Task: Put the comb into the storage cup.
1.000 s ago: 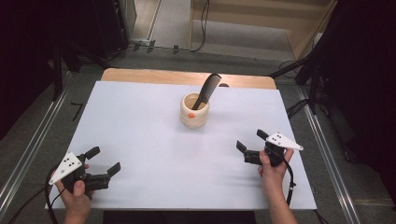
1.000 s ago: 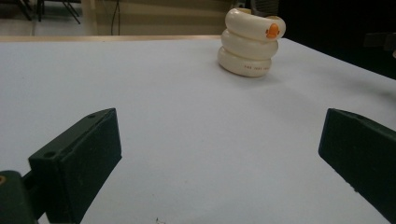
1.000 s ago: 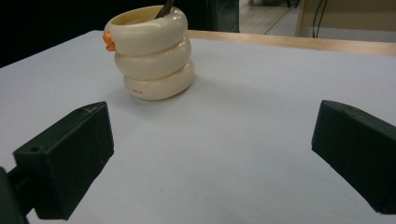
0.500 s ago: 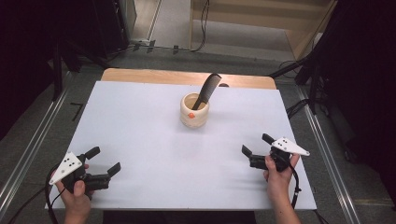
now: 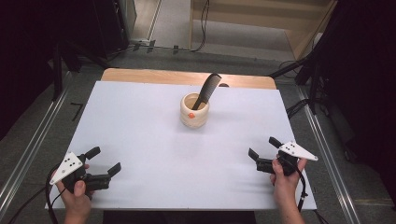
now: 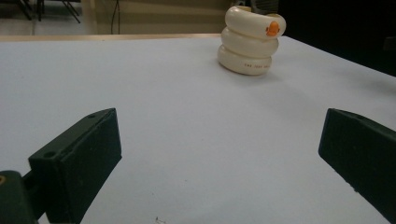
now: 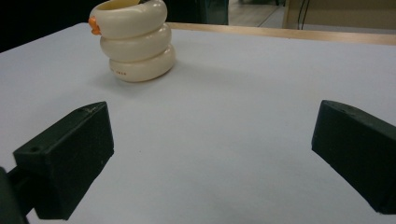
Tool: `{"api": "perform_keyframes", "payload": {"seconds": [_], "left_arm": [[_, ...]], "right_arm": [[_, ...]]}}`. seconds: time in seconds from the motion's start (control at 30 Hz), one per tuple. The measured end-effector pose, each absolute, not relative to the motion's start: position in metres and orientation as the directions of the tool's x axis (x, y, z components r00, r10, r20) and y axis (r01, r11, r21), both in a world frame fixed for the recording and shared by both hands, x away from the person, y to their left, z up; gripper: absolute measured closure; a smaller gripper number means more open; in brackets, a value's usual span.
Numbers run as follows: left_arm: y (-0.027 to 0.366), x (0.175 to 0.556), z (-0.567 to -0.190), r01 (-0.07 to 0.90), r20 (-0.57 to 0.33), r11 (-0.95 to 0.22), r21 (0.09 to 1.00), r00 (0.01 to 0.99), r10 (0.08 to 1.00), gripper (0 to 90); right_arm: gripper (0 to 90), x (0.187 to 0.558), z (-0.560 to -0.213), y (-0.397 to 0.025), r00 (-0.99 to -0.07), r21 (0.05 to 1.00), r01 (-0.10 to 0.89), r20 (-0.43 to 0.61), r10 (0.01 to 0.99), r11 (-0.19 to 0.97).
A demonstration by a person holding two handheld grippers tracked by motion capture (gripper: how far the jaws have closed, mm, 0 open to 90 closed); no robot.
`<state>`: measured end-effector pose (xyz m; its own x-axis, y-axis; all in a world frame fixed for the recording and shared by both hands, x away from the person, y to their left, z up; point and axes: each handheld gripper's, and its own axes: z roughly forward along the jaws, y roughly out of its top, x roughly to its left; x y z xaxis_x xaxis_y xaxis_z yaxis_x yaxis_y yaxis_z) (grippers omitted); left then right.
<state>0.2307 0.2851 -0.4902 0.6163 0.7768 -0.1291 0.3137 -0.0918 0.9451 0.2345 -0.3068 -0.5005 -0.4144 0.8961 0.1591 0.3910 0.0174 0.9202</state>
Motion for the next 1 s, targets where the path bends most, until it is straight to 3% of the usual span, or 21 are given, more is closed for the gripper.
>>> {"api": "perform_keyframes", "payload": {"seconds": [1.0], "left_arm": [[0.285,0.231,-0.49,0.314,-0.126,-0.095,0.945,0.614,0.779,0.0]], "right_arm": [[0.0,0.199,-0.511,-0.342,-0.404,0.927,0.376,0.149,0.903,0.015]]}}
